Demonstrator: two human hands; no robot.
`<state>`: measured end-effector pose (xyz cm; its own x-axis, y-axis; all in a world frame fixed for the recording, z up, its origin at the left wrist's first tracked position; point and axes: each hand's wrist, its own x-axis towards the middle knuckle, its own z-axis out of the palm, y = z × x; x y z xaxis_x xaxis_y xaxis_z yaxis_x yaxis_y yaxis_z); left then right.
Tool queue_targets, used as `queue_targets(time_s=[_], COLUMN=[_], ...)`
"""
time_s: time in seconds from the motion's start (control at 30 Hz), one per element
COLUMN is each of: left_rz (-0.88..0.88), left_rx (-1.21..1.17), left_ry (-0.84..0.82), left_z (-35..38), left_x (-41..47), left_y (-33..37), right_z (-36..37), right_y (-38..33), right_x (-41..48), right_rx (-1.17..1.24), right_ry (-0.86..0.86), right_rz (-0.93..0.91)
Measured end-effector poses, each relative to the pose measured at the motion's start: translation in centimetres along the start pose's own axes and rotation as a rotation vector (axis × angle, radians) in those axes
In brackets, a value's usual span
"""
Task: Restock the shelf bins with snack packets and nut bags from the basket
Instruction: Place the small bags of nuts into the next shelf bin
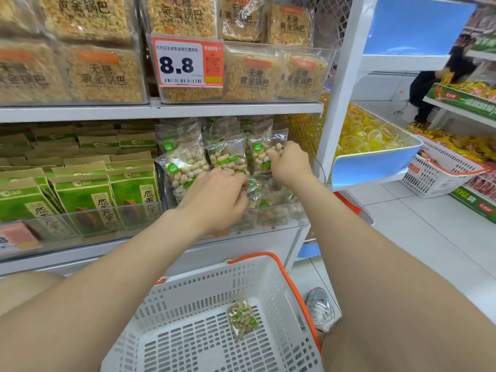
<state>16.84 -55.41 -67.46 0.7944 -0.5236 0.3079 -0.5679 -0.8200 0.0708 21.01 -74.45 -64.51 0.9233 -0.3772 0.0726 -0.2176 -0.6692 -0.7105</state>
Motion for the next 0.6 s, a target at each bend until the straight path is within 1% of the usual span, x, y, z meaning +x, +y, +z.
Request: queue_targets(time_s=[0.07,0.1,0.17,0.23,0.3,0.37,0.47,0.53,0.6], left_rz=[0.006,0.014,0.023,0.041,0.072,0.111,0.141,0.157,0.255], left_rx=[-0.006,-0.010,-0.017,-0.032,-0.049,-0.083,-0.150,-0.158,-0.153], left_ry=[0.004,0.012,0.035,0.095,0.189,0.294,0.388,0.383,0.274], left_z=[0.1,0.0,0.1,0.1,0.0,-0.4,-0.8,-0.8,-0.1], left_x=[-0.1,-0.1,-0.1,-0.1,-0.3,-0.7,-2.1,-3.3,-4.3], left_y=[0.0,-0.1,-0.1,-0.1,0.2,0.9,1.9,2.5,2.8], right_z=[0.5,0.7,1.1,1.3,1.1,0.4,-0.9,-1.6,-2.2], right_y=[0.2,0.2,-0.2,-0.8,-1.8,-2.8,-3.7,-3.5,-3.1], right_x=[0.2,0.1,-0.6,-1.7,-3.2,-4.7,-7.5,-9.0,-10.1], right_rx=[-0.019,-0.035,-0.133,-0.232,-0.269,-0.223,-0.171,-0.223,-0.326], right_ry=[0.008,0.040,0.157,0.286,0.345,0.280,0.120,0.033,-0.104], right_rz=[0.004,0.019,0.032,-0.052,-0.187,-0.276,-0.282,-0.285,-0.280])
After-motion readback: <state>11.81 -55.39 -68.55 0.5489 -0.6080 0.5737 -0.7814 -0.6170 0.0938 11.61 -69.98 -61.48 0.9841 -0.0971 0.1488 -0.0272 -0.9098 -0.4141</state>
